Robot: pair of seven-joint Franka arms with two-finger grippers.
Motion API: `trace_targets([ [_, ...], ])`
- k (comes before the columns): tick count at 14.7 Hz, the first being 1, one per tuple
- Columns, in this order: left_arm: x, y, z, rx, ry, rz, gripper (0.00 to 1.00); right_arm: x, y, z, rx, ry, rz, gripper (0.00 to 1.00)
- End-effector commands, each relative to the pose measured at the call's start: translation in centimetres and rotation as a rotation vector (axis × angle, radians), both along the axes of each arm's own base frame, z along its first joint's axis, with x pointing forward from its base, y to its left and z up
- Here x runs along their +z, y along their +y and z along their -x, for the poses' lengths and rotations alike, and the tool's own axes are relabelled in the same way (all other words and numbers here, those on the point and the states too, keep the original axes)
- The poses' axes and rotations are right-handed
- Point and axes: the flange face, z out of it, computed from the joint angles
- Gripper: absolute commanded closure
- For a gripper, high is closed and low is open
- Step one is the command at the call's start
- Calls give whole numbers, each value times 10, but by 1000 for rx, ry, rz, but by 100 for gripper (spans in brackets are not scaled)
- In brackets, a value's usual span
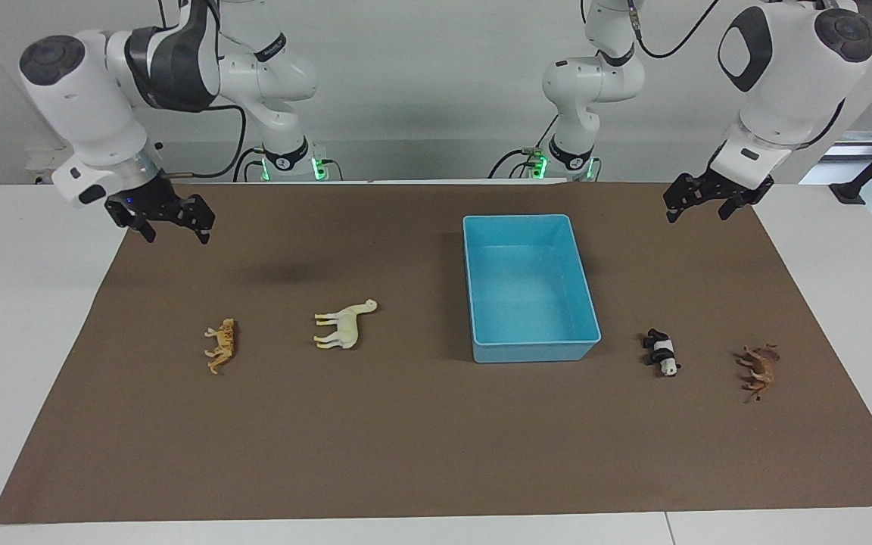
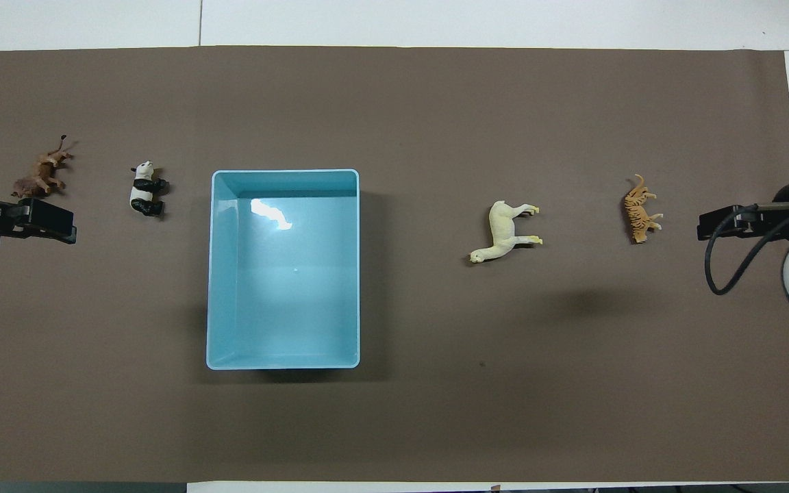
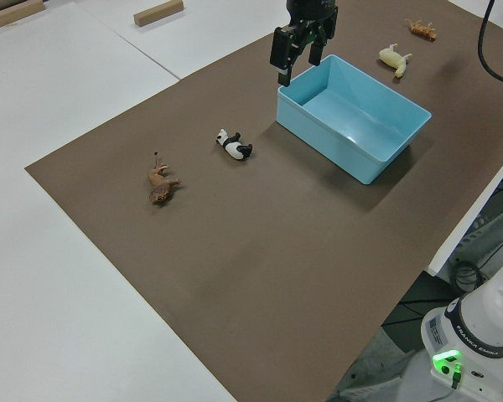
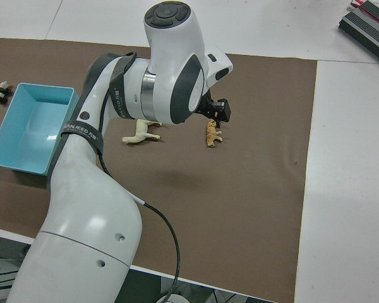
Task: Put all toys into storage box
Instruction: 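Reach the right gripper to the tan dog and grasp it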
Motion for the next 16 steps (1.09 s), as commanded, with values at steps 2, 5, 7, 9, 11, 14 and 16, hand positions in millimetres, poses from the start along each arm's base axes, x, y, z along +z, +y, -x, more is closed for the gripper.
trace_targets([
  [2, 6, 3, 5, 1, -14, -6, 0, -72, -21, -30, 56, -22, -1, 0],
  [5, 5, 4, 4, -4, -28, -5, 0, -116, -18, -33, 74, -66, 6, 0],
  [7, 4, 2, 5, -6, -17, -5, 0, -142, -15, -41, 139, -81, 11, 0],
  [9, 1, 10, 6, 16, -23, -6, 0, -167, -16, -49, 159, -97, 15, 0],
  [11, -7, 24, -3, 19, -64, -5, 0, -186, -12, -53, 166, -103, 16, 0],
  [14, -52, 26, -36, -77, -57, -59, 0, -186, 3, -55, 190, -106, 15, 0],
  [16, -100, 40, -58, -61, -73, -54, 0, -187, 4, -55, 191, -105, 13, 0],
])
